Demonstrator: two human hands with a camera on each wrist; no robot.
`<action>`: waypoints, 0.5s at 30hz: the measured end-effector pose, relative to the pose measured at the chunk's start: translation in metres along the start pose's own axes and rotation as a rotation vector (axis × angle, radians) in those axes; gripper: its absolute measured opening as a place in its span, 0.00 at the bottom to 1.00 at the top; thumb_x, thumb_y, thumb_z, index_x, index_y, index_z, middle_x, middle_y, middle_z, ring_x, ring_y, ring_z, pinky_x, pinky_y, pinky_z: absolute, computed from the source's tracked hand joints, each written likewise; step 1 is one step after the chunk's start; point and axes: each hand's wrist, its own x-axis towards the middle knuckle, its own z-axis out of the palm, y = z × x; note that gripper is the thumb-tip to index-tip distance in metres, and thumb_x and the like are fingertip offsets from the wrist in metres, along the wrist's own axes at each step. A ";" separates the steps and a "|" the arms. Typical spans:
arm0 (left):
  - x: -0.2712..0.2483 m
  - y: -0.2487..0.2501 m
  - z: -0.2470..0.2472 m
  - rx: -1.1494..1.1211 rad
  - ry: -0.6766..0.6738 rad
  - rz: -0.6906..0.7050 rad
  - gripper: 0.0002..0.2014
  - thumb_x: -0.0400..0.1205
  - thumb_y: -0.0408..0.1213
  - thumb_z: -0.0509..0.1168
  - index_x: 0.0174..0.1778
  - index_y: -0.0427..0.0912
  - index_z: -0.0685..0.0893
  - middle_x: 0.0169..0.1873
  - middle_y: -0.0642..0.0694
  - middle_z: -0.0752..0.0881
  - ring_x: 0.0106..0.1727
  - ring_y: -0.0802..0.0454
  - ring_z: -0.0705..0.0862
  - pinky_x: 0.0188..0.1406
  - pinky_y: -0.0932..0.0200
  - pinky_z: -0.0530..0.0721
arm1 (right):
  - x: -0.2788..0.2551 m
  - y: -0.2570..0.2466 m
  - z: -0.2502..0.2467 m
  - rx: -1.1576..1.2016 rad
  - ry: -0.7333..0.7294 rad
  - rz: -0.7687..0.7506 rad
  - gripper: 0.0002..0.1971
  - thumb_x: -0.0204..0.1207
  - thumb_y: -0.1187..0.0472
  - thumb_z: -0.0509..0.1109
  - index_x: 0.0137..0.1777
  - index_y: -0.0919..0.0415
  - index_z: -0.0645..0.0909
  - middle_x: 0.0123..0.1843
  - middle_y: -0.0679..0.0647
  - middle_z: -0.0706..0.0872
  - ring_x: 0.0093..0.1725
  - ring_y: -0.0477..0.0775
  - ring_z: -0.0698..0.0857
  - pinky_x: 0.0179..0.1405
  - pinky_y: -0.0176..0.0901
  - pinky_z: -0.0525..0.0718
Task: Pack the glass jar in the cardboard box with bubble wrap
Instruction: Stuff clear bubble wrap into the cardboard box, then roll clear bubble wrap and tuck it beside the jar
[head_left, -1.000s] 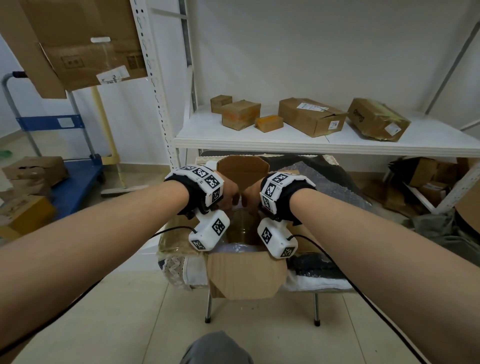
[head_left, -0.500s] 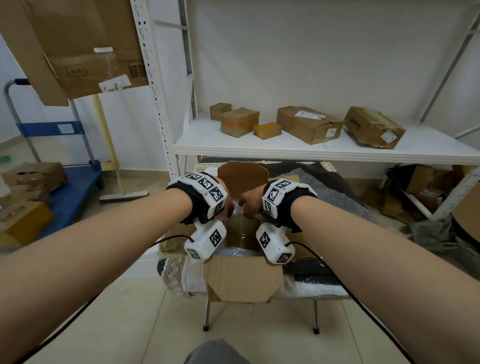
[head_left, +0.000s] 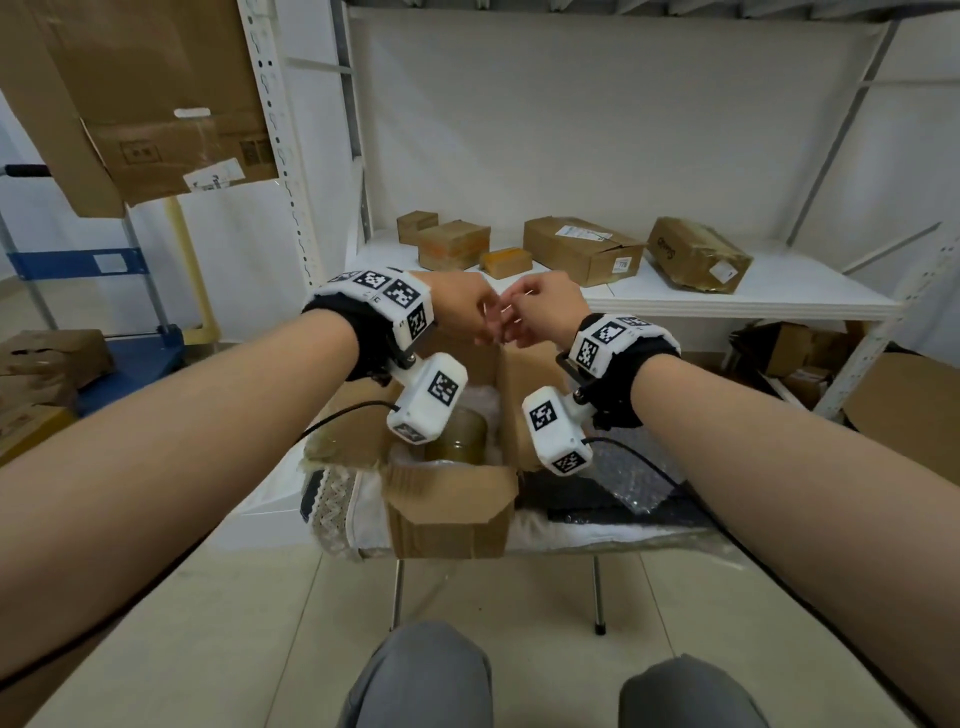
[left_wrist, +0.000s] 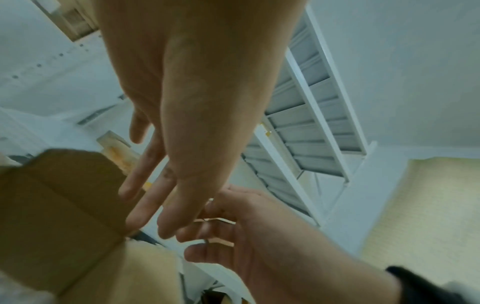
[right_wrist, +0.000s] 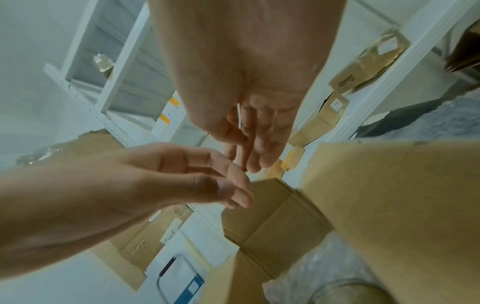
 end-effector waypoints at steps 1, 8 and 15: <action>0.001 0.010 -0.001 -0.018 0.010 0.023 0.04 0.78 0.41 0.71 0.48 0.50 0.89 0.46 0.53 0.91 0.52 0.53 0.87 0.60 0.52 0.83 | -0.005 0.002 -0.008 0.006 0.048 -0.009 0.15 0.83 0.71 0.59 0.38 0.60 0.82 0.34 0.59 0.89 0.27 0.53 0.86 0.25 0.41 0.85; 0.020 0.095 0.035 0.007 0.040 0.093 0.10 0.75 0.47 0.72 0.45 0.47 0.90 0.45 0.47 0.91 0.49 0.47 0.87 0.55 0.49 0.86 | -0.043 0.042 -0.065 -0.113 0.248 0.095 0.14 0.80 0.68 0.61 0.38 0.61 0.86 0.34 0.61 0.88 0.25 0.52 0.84 0.32 0.48 0.89; 0.035 0.150 0.083 -0.019 -0.068 0.147 0.10 0.75 0.44 0.75 0.49 0.44 0.91 0.47 0.49 0.91 0.49 0.51 0.88 0.49 0.55 0.86 | -0.066 0.112 -0.107 -0.130 0.265 0.338 0.12 0.80 0.64 0.63 0.39 0.63 0.85 0.41 0.63 0.90 0.35 0.59 0.86 0.43 0.52 0.89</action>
